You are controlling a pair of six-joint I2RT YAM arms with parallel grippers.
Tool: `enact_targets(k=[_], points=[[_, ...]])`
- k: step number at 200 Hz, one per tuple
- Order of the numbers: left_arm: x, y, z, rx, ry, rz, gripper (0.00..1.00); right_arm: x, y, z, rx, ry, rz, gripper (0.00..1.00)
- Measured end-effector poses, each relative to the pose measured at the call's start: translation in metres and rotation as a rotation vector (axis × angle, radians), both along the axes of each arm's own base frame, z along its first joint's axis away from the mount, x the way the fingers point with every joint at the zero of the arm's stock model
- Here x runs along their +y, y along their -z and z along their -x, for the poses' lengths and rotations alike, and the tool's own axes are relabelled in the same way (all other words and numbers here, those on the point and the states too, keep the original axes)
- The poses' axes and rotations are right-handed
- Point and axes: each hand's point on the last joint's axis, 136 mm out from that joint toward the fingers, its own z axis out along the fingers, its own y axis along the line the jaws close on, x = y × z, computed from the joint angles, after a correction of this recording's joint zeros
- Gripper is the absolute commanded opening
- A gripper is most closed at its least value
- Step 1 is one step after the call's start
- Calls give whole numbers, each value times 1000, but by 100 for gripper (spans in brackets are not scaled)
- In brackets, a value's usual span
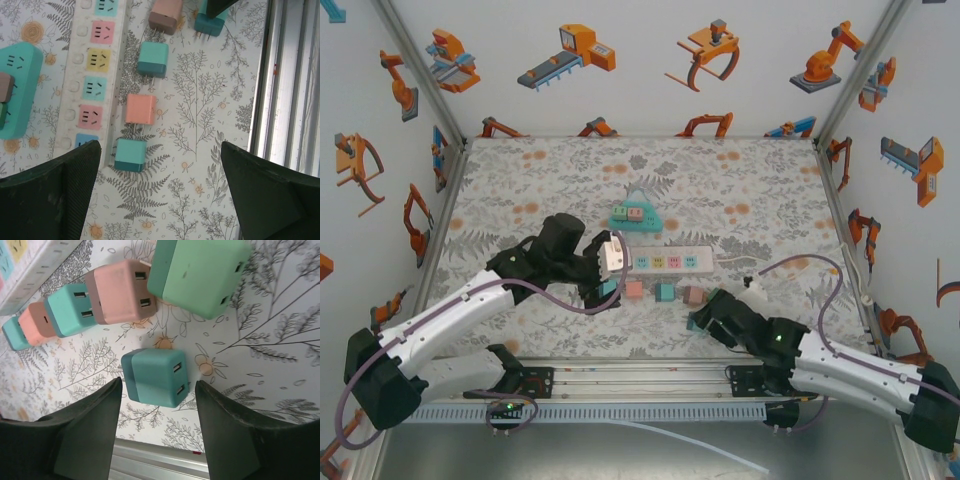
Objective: Pull the plug off the socket
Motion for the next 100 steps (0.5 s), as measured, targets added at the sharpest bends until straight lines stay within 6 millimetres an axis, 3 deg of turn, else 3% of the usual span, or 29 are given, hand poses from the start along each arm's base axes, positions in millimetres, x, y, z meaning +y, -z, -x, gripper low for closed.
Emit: enact_targets(k=[23, 52, 77, 100], points=[[0, -4, -11, -9, -64, 13, 97, -2, -19, -8, -69, -31, 58, 58], [4, -7, -39, 43, -207, 41, 97, 9, -59, -29, -248, -139, 172, 62], [8, -12, -71, 100, -336, 76, 97, 31, -101, -56, -408, -265, 305, 64], [9, -20, -101, 124, -436, 101, 97, 56, -132, -92, -495, -377, 421, 64]])
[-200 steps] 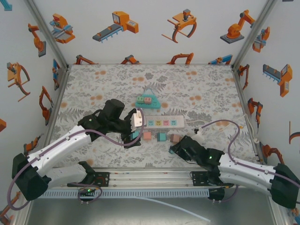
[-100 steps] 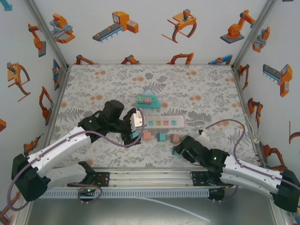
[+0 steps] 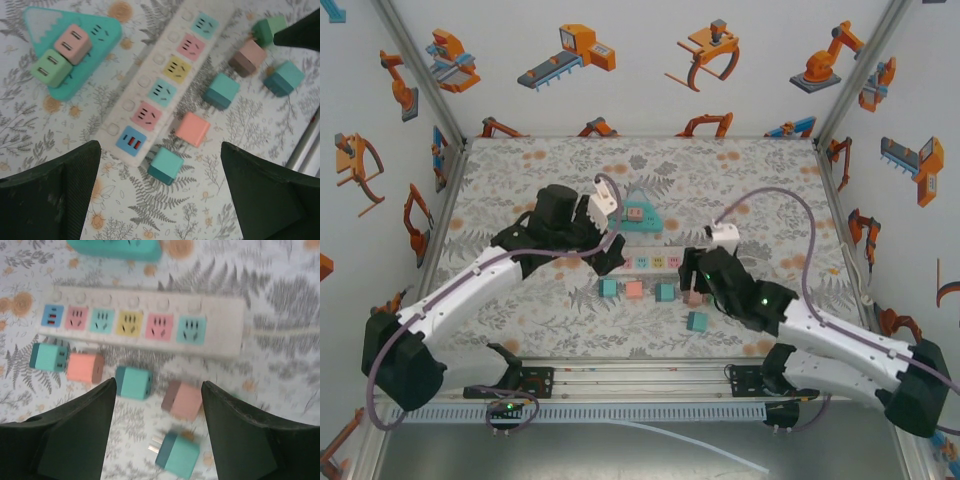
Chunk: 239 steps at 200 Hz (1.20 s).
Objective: Pull the plug off the socket
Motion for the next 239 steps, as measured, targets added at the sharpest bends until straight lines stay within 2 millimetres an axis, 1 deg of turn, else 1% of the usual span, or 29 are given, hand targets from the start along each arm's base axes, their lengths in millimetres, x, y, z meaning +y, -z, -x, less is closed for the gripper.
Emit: enact_targets(k=[14, 38, 53, 65, 86, 101, 115, 130, 142, 158, 183, 200, 219, 239], points=[[-1, -7, -20, 3, -56, 13, 97, 18, -11, -24, -31, -86, 59, 62], [-1, -19, -57, 13, -155, 47, 97, 45, -15, -61, -45, -248, 130, 61], [4, -22, -86, 28, -225, 70, 97, 62, -16, -85, -62, -352, 159, 60], [9, -19, -109, 49, -274, 83, 97, 76, -16, -100, -84, -451, 177, 60], [17, -6, -149, 109, -354, 98, 97, 99, -12, -114, -138, -626, 220, 61], [22, 7, -176, 160, -402, 113, 97, 116, -4, -116, -178, -765, 258, 62], [30, 21, -193, 206, -438, 127, 97, 128, 6, -114, -217, -877, 301, 62], [40, 39, -202, 257, -471, 129, 97, 136, 21, -113, -248, -975, 354, 62], [47, 48, -206, 284, -493, 130, 97, 140, 31, -116, -267, -1030, 396, 62], [52, 51, -209, 296, -506, 134, 97, 145, 41, -121, -291, -1081, 446, 62], [51, 51, -208, 302, -493, 142, 97, 152, 51, -133, -327, -1130, 509, 60], [51, 51, -207, 304, -489, 141, 97, 155, 59, -139, -338, -1150, 543, 55], [52, 53, -207, 308, -484, 142, 97, 158, 68, -143, -339, -1178, 568, 46], [55, 58, -205, 318, -485, 136, 97, 160, 71, -149, -347, -1196, 592, 38]])
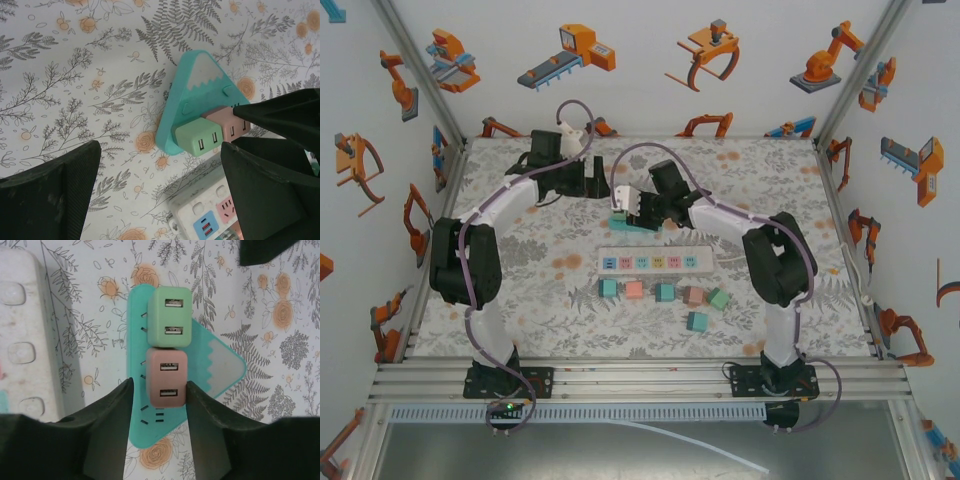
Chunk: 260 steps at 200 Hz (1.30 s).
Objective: Pull the plug off the socket
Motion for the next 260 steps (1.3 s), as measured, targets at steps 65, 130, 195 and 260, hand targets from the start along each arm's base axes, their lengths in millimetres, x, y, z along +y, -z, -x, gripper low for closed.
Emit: enact_targets(k=[65, 130, 195, 260], points=[[1, 17, 2, 64, -24, 10, 97, 3, -1, -1, -9, -82, 59, 27], [-18, 55, -17, 184, -79, 47, 89, 6, -1, 12, -24, -221, 82, 26], [-48, 80, -15, 238, -30, 16, 72, 9, 2, 13, -29, -257, 86, 44], [-47, 98, -4, 295, -12, -20, 67, 13, 17, 9, -16, -265, 93, 37]])
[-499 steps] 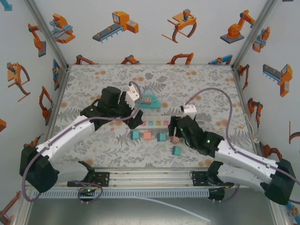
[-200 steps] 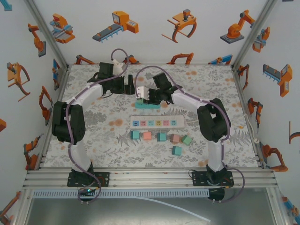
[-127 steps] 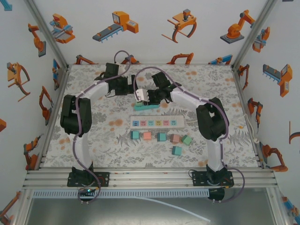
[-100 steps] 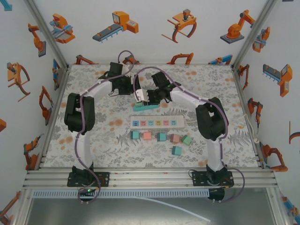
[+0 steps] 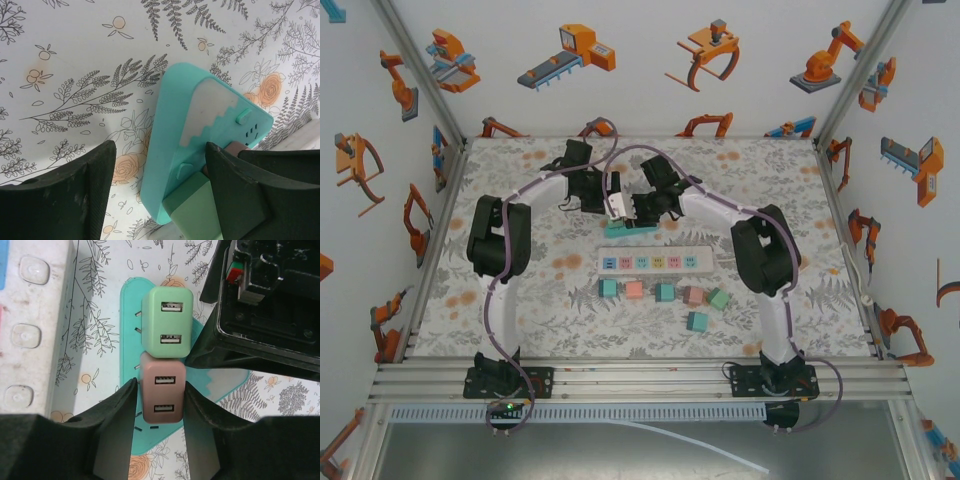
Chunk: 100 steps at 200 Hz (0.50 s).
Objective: Pull the plug off the socket
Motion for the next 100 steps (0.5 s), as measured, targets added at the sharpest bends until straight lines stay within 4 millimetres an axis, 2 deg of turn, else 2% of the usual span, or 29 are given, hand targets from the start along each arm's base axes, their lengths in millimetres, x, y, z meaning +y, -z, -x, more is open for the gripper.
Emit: enact_targets(k=[50, 100], points=[[-4, 4, 5, 15, 21, 3, 67, 3, -2, -2, 16, 8, 4, 28], [-5, 7, 7, 12, 27, 5, 67, 3, -4, -2, 59, 27, 11, 24]])
